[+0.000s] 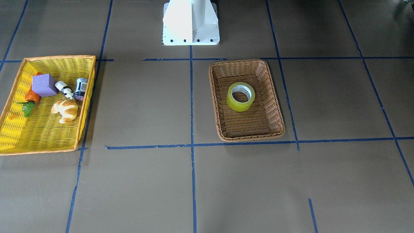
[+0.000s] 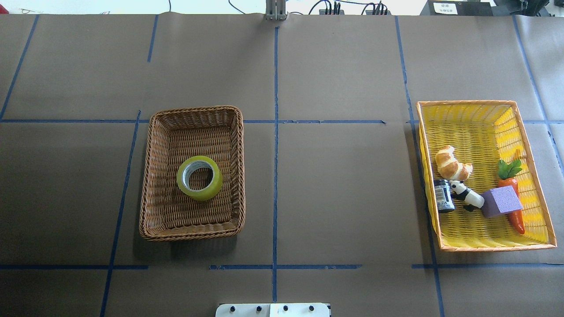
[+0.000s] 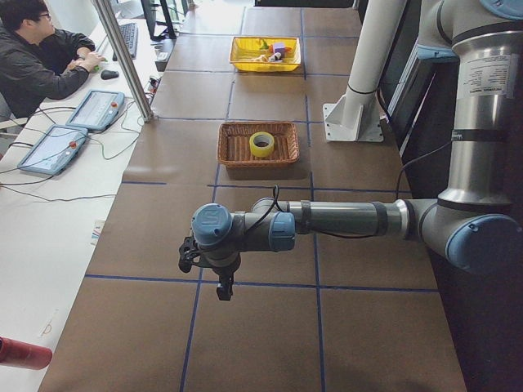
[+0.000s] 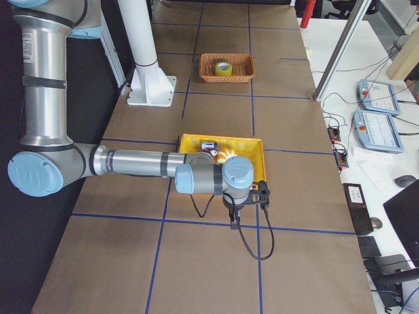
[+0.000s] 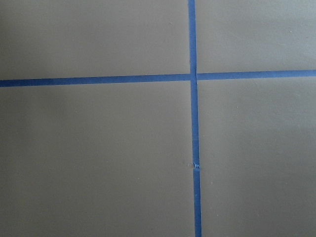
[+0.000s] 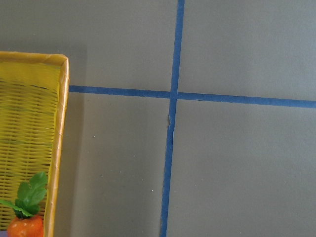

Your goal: Move tape to another basket

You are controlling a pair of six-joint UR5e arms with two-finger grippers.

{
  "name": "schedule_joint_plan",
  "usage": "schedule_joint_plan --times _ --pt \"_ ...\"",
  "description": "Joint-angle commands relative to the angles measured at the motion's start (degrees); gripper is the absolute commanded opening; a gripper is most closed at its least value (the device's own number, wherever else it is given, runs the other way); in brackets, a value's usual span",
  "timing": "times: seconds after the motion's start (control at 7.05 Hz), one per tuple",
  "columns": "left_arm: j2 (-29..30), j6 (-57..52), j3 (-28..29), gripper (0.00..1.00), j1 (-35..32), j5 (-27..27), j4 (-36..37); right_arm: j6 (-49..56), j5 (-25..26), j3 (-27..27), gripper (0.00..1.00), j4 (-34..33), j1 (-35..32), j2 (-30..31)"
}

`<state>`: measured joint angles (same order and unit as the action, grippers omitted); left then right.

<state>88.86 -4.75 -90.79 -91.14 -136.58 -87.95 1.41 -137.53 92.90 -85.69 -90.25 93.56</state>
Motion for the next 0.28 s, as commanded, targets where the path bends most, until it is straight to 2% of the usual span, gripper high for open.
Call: schedule_joint_plan --times 0.0,0.14 --pt "0.0 0.0 0.0 1.0 0.0 0.0 -0.02 0.0 0.25 0.0 1.0 0.0 -0.01 -0.05" --pt "0.0 0.0 0.0 1.0 0.0 -0.08 -0.02 0.0 0.07 0.0 1.0 0.08 0.07 -0.05"
